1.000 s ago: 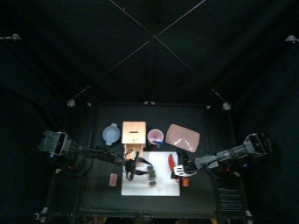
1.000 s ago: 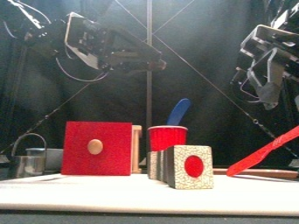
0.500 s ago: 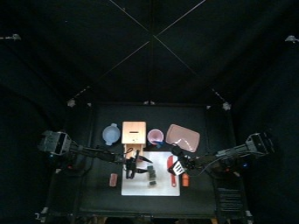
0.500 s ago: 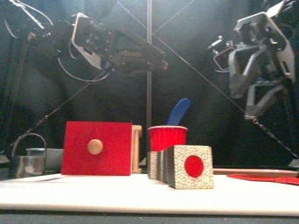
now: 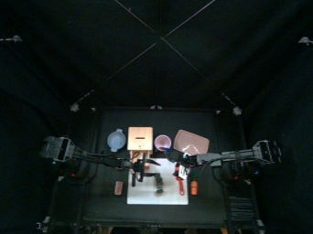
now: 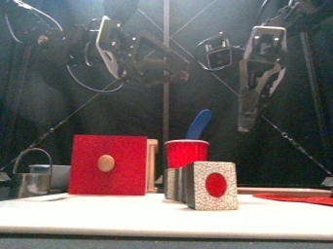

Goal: Place sushi on board then cut the sushi with the knife then place the pieces on the plate
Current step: Place the 4 sushi pieces on the plate

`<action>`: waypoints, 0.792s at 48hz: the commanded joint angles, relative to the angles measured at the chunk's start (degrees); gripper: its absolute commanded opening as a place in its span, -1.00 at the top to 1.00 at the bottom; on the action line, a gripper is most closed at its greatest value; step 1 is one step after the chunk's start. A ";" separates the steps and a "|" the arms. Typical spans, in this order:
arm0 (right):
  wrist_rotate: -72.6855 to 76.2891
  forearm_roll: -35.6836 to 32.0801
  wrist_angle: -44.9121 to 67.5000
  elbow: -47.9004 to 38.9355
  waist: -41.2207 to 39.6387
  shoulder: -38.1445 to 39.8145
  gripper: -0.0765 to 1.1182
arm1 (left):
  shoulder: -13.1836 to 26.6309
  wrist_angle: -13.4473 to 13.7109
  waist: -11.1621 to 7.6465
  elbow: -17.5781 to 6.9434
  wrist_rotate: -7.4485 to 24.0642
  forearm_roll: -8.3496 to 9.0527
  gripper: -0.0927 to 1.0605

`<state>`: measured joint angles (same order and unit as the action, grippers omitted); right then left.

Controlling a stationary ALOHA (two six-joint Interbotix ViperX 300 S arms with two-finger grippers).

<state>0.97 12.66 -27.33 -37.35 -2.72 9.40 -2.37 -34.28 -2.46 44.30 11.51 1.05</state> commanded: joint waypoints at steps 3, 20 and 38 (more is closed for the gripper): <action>-4.66 0.44 1.32 4.48 -0.18 -4.31 -0.62 | -3.69 -0.62 1.67 3.16 0.00 -1.76 -0.60; -4.92 -2.99 2.64 12.48 2.20 -14.06 -0.62 | -10.20 -0.70 5.19 13.01 1.32 -8.17 -0.60; -4.48 -1.67 1.41 15.47 3.52 -18.46 -0.62 | -10.99 -0.70 5.19 14.41 2.99 -8.44 -0.60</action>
<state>-3.52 10.81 -26.37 -23.29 0.79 -10.11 -12.74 -34.45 2.55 59.24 14.41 -7.29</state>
